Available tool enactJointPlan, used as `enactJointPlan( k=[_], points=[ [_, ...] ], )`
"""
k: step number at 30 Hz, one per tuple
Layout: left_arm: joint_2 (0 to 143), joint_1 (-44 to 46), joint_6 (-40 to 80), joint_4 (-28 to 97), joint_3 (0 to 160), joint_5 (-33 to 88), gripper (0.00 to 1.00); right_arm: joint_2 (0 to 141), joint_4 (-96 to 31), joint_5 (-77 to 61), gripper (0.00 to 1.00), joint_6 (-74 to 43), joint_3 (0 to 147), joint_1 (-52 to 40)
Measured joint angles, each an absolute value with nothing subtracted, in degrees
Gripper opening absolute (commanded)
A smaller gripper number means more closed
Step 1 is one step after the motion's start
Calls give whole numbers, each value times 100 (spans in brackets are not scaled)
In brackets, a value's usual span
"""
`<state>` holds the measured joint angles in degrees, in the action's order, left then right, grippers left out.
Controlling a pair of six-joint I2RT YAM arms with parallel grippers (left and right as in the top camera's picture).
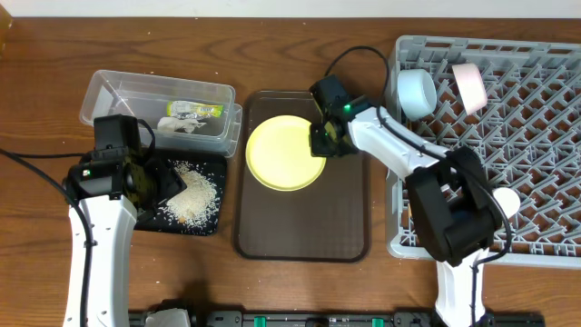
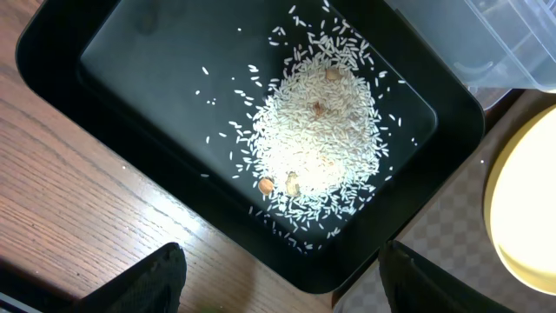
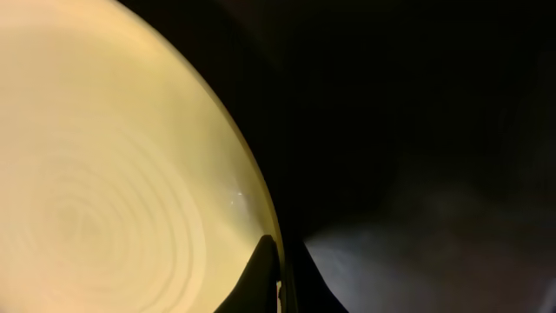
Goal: Sort waste into correct bins and load items into the dishwasher rack
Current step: 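Reach the right gripper to the yellow plate edge and grasp it, then lift the yellow plate into the rack and stand it upright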
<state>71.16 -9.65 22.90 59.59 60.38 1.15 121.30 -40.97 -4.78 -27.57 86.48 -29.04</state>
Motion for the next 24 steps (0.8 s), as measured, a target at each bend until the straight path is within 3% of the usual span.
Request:
enactJointPlan(
  k=[7,14,24],
  points=[
    [7116,-965,2290,5961,6038,115,74,11378,-4372,-379,1,-2491,8643,-2436],
    [7116,-965,2290,5961,6038,115,74,9579,-4731,-45,1,-1892,8641,-1647],
    [7116,-965,2290,5959,6038,115,74,8138,-5476,2193,1,-1013,8643,-722]
  ],
)
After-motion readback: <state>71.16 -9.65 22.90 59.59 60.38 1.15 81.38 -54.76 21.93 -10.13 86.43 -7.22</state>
